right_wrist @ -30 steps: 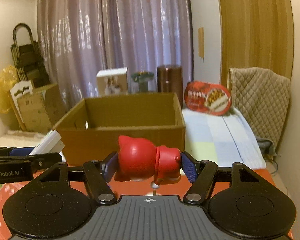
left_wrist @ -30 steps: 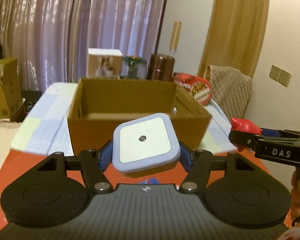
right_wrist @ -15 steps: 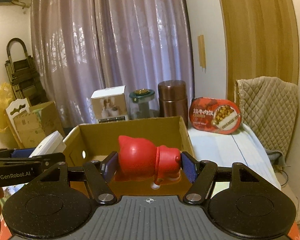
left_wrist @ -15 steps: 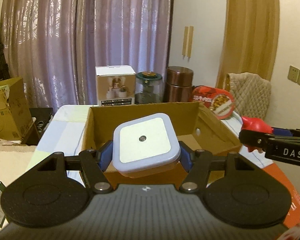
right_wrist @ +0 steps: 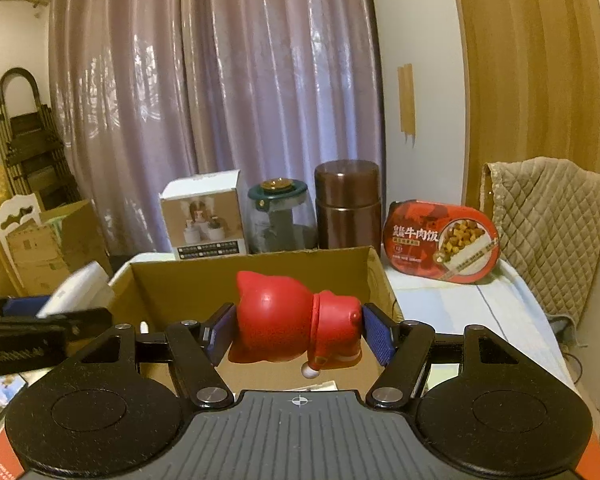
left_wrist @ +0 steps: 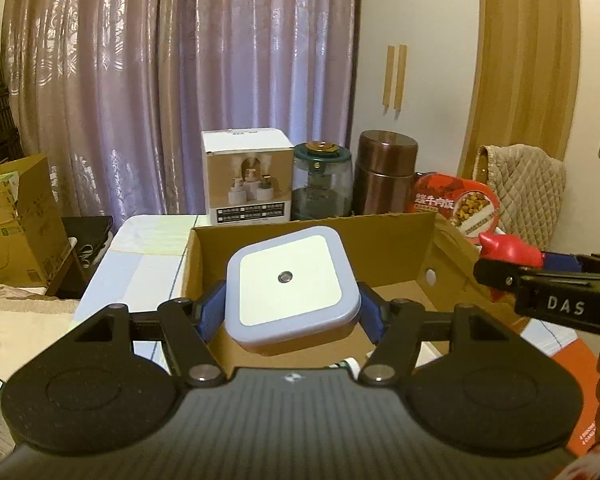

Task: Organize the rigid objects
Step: 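Carry the night light with the left gripper while the right gripper carries the red toy to the box, then lower the night light into the box and open the left gripper while the right gripper releases the red toy, then withdraw both tools from the box back over the mat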

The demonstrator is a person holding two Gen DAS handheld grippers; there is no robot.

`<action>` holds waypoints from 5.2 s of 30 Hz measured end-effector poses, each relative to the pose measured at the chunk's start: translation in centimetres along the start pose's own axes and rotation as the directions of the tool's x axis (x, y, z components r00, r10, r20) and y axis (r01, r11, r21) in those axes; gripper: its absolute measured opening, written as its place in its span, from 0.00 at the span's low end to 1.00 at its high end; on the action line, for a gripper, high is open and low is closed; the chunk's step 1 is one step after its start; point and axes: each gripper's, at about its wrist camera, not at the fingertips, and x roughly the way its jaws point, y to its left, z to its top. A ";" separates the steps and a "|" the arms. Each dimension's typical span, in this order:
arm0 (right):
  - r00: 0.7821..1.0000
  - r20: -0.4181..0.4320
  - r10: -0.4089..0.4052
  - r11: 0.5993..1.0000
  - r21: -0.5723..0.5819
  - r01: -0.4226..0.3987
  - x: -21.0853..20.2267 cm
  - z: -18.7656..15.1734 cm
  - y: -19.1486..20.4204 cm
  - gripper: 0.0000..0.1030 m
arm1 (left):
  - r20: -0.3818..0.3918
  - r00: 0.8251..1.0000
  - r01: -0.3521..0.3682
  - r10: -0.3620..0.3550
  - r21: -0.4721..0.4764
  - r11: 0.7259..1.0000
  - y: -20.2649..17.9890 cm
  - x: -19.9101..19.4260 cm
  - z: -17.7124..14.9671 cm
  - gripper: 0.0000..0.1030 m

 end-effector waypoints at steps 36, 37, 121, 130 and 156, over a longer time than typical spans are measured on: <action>0.995 -0.081 -0.052 0.999 -0.003 0.052 3.6 -2.2 -1.6 0.62 | -0.062 0.997 -0.050 0.049 -0.007 0.999 1.8 3.5 -2.1 0.61; 0.995 -0.080 -0.052 0.999 -0.003 0.051 3.5 -2.2 -1.6 0.62 | -0.059 0.997 -0.051 0.050 -0.011 0.999 1.9 3.5 -2.1 0.61; 0.999 -0.019 -0.028 0.997 0.075 0.029 -12.4 -8.3 -5.6 0.82 | -0.027 0.999 -0.039 0.038 -0.001 0.999 -1.7 -11.4 -10.0 0.61; 0.994 -0.106 0.020 0.999 0.046 -0.016 -15.0 -13.1 -4.0 0.82 | -0.080 0.995 -0.055 0.056 0.016 0.998 -0.2 -14.9 -15.5 0.61; 0.882 -0.434 0.182 0.944 -0.173 -0.280 -6.9 -16.5 -4.3 0.66 | -0.157 0.988 0.011 -0.009 0.012 1.000 -0.9 -13.5 -19.9 0.61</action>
